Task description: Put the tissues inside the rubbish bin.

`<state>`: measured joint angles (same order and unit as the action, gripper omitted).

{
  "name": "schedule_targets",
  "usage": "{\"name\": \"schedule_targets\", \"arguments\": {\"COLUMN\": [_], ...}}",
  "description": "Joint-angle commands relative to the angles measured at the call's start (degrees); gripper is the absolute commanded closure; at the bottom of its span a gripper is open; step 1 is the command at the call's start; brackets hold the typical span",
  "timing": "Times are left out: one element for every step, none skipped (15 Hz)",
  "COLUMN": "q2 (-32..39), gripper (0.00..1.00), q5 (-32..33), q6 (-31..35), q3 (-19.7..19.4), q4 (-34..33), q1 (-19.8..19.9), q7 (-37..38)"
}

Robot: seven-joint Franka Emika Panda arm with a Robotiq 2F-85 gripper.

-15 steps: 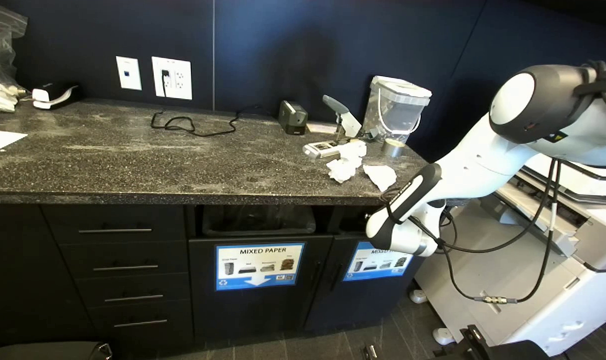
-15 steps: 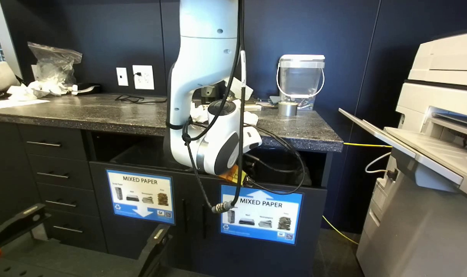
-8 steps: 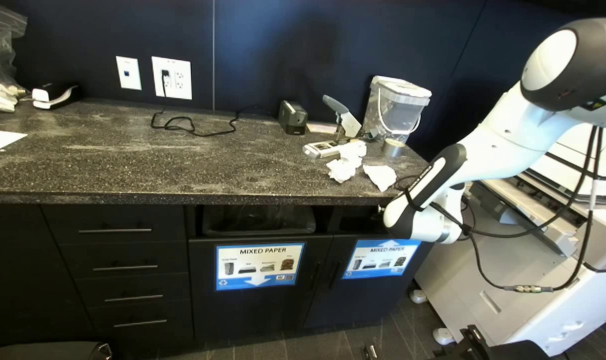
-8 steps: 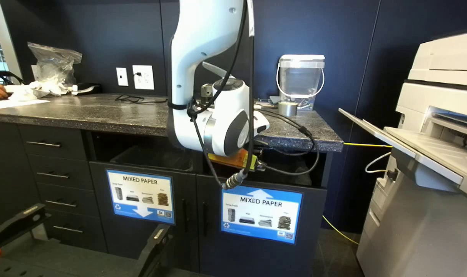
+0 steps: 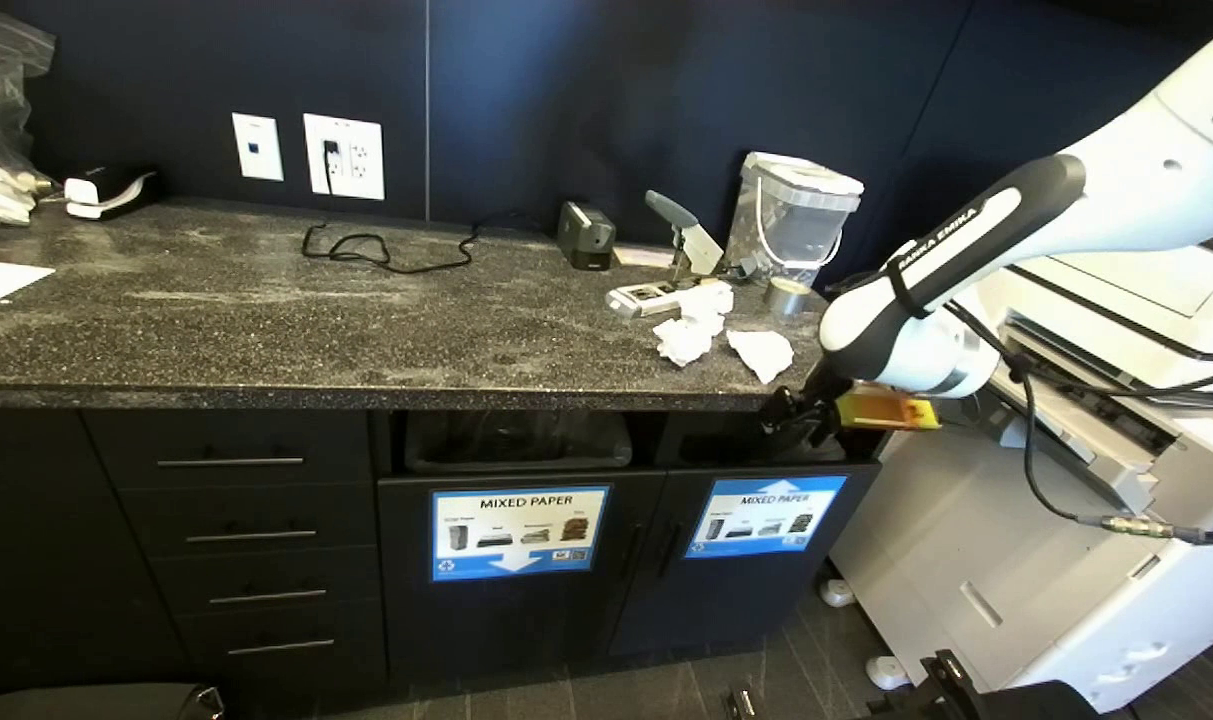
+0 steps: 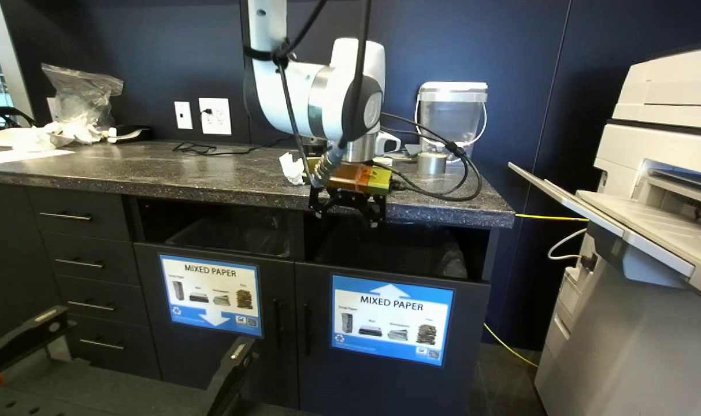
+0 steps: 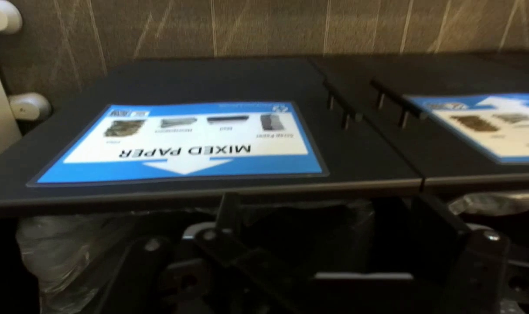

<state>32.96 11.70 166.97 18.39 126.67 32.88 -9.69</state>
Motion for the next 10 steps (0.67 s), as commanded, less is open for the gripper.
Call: {"name": "schedule_targets", "arguments": {"q2": [-10.52, -12.50, -13.89, -15.00, -15.49, -15.80, -15.36, -14.99, -14.36, -13.12], "gripper": [0.00, 0.00, 0.00, 0.00, 0.00, 0.00, 0.00, 0.00, 0.00, 0.00], "q5": [-8.69, -10.54, -12.19, -12.54, -12.10, -12.02, -12.96, -12.58, -13.58, -14.20], "q6": [-15.90, -20.89, -24.60, -26.72, -28.37, -29.86, -31.25, -31.91, -33.37, -35.73], "q3": [-0.77, -2.50, -4.01, -6.41, -8.72, -10.71, -11.93, -13.41, -14.26, -15.01], "q4": [1.53, -0.63, -3.36, -5.31, -7.45, -9.99, -12.82, -14.89, -17.36, -20.52], "q1": [-2.02, -4.20, -5.54, -7.88, -10.63, -12.35, -13.84, -16.07, -17.24, -18.54], "q7": [-8.00, -8.82, -10.27, -10.43, -9.14, -8.59, -8.46, -6.14, -5.37, -3.99]}}
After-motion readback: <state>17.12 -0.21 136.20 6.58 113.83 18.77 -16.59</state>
